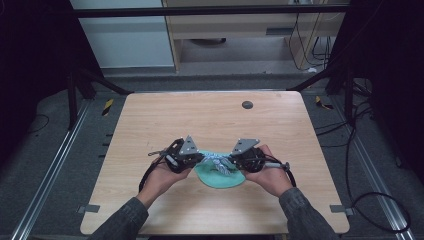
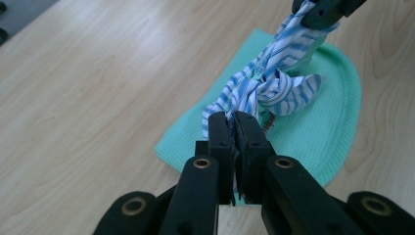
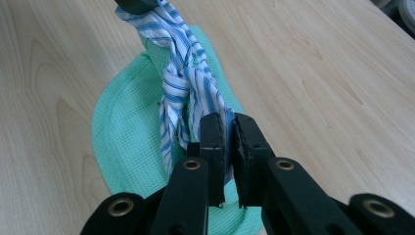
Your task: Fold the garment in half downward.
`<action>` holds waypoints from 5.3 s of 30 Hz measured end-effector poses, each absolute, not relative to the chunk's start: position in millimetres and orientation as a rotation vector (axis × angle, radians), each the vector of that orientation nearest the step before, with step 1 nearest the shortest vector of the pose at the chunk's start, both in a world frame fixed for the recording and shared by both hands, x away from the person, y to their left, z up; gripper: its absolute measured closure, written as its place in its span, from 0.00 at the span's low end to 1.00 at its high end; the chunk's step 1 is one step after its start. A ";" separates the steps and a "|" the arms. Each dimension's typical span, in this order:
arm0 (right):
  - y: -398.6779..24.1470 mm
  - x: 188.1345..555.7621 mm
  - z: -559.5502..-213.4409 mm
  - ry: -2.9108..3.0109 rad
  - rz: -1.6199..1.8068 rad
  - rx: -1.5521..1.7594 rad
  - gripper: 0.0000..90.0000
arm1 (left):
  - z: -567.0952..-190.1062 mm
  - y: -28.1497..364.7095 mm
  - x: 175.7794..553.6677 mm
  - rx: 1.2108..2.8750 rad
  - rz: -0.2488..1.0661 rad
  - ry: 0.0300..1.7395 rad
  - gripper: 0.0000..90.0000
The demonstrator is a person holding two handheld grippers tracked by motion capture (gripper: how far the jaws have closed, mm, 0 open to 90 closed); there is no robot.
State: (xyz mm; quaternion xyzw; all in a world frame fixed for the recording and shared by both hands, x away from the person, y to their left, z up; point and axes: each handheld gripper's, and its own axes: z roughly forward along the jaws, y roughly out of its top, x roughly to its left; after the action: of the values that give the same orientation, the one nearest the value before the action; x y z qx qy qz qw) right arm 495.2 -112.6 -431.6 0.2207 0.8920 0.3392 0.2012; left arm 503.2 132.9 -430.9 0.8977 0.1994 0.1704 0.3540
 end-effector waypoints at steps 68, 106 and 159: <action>-113.8 436.7 -485.8 2.632 0.922 0.564 0.95 | -487.7 143.8 456.5 2.373 0.316 0.457 0.97; -111.4 419.7 -478.0 2.685 0.930 0.501 0.77 | -485.3 146.8 434.5 2.358 0.321 0.428 0.76; -231.6 524.3 -507.0 2.085 0.849 1.486 0.07 | -498.7 273.1 539.1 2.148 0.494 1.169 0.07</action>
State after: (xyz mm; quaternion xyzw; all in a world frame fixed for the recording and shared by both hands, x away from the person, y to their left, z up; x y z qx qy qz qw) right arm 524.3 -231.6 -507.0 0.5372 0.7540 0.3071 0.2204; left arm 539.1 273.1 -498.7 0.8163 0.4444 0.1876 0.3177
